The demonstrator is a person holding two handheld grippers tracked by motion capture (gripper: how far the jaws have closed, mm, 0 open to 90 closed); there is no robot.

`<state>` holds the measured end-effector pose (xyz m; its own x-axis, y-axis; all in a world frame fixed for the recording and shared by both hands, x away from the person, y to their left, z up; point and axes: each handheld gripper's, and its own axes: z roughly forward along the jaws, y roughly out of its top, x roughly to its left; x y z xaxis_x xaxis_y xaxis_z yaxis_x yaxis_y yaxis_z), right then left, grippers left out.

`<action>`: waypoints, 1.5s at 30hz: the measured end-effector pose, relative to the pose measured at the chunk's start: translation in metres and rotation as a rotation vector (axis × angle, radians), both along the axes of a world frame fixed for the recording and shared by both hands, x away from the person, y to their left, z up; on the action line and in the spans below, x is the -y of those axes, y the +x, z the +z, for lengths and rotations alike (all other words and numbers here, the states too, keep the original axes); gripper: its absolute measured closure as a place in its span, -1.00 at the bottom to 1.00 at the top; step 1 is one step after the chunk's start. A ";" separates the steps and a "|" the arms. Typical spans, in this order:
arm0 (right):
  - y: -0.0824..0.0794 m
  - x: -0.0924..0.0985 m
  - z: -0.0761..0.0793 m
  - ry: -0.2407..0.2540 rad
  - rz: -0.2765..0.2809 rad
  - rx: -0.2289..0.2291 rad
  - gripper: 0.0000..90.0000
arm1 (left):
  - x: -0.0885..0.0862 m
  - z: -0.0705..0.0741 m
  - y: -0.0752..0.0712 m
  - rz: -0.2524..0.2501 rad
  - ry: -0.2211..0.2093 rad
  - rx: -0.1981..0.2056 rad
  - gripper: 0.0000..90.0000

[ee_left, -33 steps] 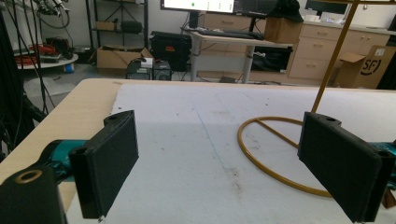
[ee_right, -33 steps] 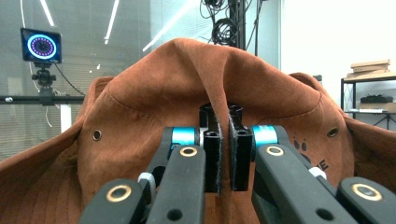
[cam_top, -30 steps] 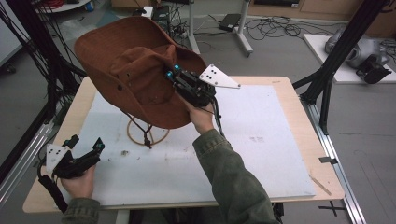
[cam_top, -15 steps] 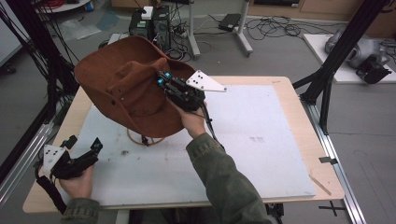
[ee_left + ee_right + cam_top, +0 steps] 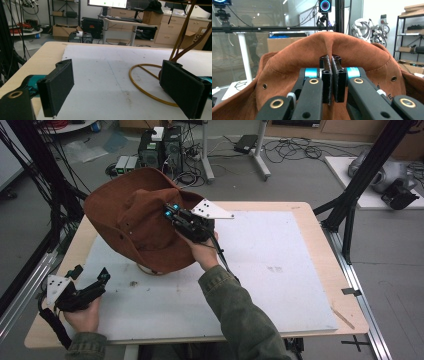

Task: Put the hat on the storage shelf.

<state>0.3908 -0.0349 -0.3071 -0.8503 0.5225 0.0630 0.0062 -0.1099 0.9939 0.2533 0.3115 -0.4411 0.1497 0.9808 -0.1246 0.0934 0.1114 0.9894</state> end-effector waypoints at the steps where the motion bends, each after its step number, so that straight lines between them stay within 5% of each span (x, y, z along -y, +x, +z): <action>1: 0.000 0.000 0.000 -0.003 -0.003 0.002 0.96 | 0.000 0.000 0.000 0.000 0.000 0.000 -0.72; 10: 0.000 0.002 0.001 -0.015 -0.004 -0.019 0.81 | 0.000 0.000 0.001 -0.002 -0.003 -0.001 -0.72; 11: 0.001 0.004 0.002 -0.011 0.008 -0.031 0.64 | 0.000 0.000 0.001 -0.001 -0.004 0.000 -0.72; 30: 0.004 0.039 0.015 0.054 0.006 -0.113 -0.25 | 0.000 0.000 0.000 -0.001 -0.003 0.001 -0.72; 36: -0.008 0.066 0.013 0.010 -0.119 -0.082 -0.65 | 0.001 0.000 0.000 -0.003 -0.003 0.005 -0.72; 45: -0.026 0.114 0.009 0.000 -0.251 -0.059 -0.74 | 0.000 0.000 -0.001 0.000 0.001 0.000 -0.72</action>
<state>0.3651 -0.1491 -0.2979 -0.6891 0.7164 0.1088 0.0368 -0.1153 0.9927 0.2528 0.3111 -0.4408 0.1499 0.9809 -0.1239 0.0931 0.1108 0.9895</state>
